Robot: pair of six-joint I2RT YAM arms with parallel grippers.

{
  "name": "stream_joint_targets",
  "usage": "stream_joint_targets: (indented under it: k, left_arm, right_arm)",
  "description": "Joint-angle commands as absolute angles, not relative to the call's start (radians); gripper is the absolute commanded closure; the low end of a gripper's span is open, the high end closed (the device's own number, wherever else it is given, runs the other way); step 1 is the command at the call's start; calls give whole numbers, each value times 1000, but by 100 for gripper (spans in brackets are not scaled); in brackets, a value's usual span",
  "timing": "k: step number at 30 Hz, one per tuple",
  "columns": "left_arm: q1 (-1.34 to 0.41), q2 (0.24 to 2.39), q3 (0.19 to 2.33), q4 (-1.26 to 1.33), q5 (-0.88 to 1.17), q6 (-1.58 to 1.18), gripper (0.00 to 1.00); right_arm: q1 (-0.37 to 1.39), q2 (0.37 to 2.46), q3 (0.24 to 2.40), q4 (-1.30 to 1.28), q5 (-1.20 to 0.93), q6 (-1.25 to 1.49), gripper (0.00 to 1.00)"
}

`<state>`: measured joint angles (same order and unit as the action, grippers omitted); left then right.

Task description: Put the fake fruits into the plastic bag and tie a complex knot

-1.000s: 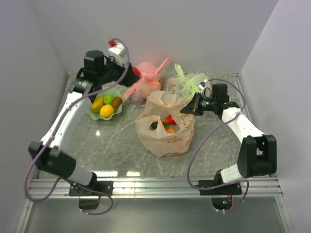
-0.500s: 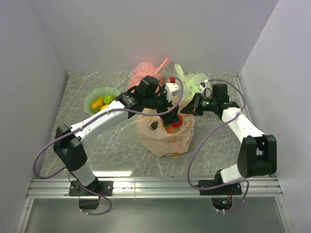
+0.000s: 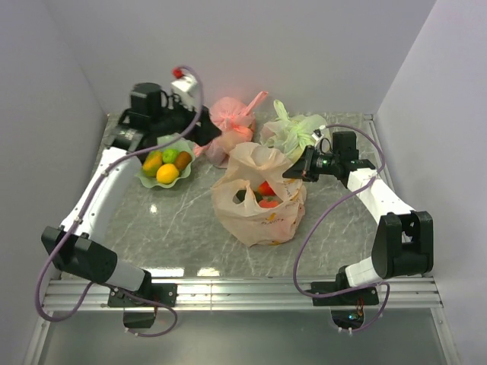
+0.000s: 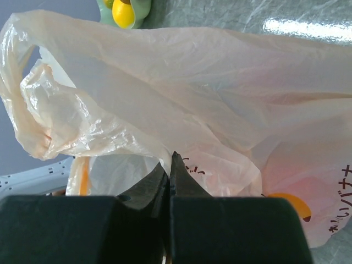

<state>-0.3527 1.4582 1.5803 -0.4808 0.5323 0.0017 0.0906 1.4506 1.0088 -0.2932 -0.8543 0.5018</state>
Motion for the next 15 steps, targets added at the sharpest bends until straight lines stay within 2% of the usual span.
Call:
stream_joint_targets:
  k: [1, 6, 15]
  left_arm:
    - [-232, 1485, 1589, -572, 615, -11, 10]
    - [-104, 1682, 1689, -716, 588, 81, 10]
    - [-68, 1908, 1778, -816, 469, 241, 15]
  right_arm:
    - [78, 1428, 1023, -299, -854, 482, 100]
    - [80, 1428, 1026, -301, -856, 483, 100]
    - [78, 1422, 1026, -319, -856, 457, 100]
